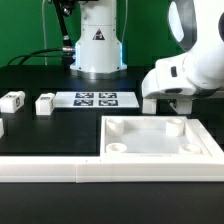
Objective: Assemble square table
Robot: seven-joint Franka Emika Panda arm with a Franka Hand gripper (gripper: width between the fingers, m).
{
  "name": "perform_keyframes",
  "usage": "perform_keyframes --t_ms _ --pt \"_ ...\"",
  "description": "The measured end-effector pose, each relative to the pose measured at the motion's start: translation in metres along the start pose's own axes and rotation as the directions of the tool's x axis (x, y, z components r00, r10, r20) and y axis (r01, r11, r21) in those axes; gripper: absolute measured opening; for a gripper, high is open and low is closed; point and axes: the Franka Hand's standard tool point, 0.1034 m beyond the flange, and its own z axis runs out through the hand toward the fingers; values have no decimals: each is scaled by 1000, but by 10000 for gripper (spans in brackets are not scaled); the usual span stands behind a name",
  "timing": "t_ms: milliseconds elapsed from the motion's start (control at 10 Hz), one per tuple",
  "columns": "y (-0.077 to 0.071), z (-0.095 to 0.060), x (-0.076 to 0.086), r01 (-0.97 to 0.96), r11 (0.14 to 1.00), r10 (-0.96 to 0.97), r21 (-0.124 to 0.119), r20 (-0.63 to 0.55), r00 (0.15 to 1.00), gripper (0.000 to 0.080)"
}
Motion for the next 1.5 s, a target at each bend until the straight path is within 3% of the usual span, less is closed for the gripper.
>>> perform_keyframes --t_ms 200,600,700,1000,1100,1500 --pt "1 -2 0 0 1000 0 2 -2 1000 287" --pt "25 -86 -29 29 999 -28 36 -41 999 287" --pt "26 -89 -33 22 999 -21 36 -35 999 287" --pt "25 -88 -27 24 999 -21 40 -67 998 287" --pt "24 -96 -18 31 998 -22 48 -165 986 287" --pt "43 -160 -5 74 995 -36 74 -421 906 287"
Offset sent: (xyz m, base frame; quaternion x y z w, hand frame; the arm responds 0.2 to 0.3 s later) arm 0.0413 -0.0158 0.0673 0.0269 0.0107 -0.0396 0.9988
